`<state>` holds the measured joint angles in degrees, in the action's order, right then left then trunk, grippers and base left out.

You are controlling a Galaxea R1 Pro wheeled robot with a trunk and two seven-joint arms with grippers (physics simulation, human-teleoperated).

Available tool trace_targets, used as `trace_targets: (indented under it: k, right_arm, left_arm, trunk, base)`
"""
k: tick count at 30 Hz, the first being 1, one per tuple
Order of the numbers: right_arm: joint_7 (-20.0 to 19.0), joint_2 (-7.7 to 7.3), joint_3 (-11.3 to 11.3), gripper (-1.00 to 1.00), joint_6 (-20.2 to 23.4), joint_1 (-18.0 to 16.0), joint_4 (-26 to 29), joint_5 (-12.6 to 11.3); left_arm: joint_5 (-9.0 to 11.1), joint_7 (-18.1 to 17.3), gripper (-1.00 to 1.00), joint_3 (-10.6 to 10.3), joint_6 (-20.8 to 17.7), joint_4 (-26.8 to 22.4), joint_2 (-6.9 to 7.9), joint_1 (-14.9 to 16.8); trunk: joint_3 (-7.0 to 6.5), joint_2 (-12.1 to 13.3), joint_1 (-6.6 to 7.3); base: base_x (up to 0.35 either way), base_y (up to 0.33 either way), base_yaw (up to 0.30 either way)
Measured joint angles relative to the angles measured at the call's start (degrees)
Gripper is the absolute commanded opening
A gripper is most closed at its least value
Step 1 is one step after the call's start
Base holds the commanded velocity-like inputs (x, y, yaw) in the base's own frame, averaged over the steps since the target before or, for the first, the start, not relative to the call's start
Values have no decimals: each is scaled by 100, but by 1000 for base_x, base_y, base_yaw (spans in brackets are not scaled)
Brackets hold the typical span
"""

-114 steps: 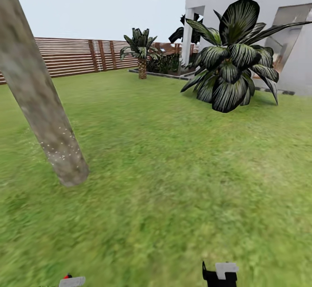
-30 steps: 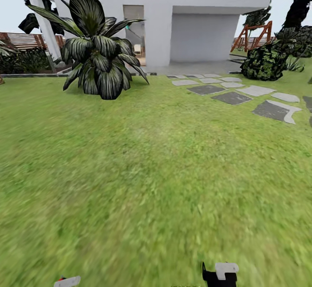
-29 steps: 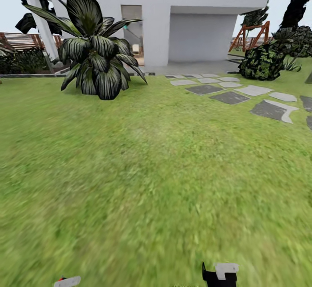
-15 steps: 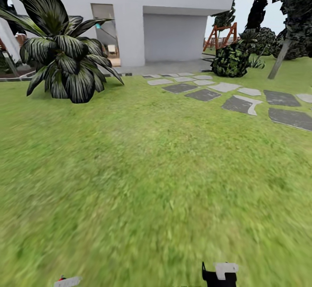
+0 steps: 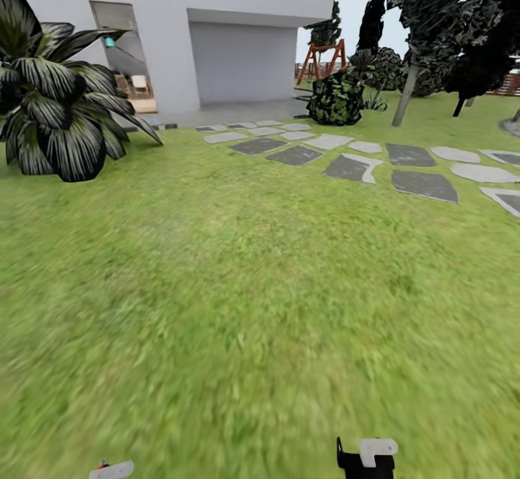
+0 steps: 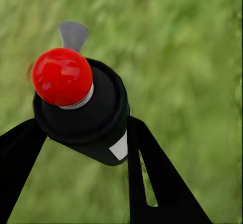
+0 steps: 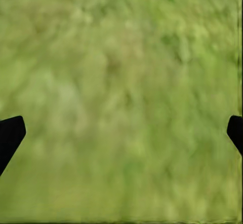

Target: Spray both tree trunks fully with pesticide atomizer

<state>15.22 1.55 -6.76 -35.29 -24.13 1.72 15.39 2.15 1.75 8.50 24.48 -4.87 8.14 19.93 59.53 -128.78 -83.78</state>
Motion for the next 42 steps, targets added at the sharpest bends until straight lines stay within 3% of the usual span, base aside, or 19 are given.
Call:
trace_targets:
  k: [42]
  right_arm:
    - [0, -5, 0, 100, 3, 0, 0, 0]
  left_arm:
    - [0, 0, -100, 1, -9, 0, 2, 0]
  trunk:
    - [8, 0, 0]
  base:
    - [0, -270, -300]
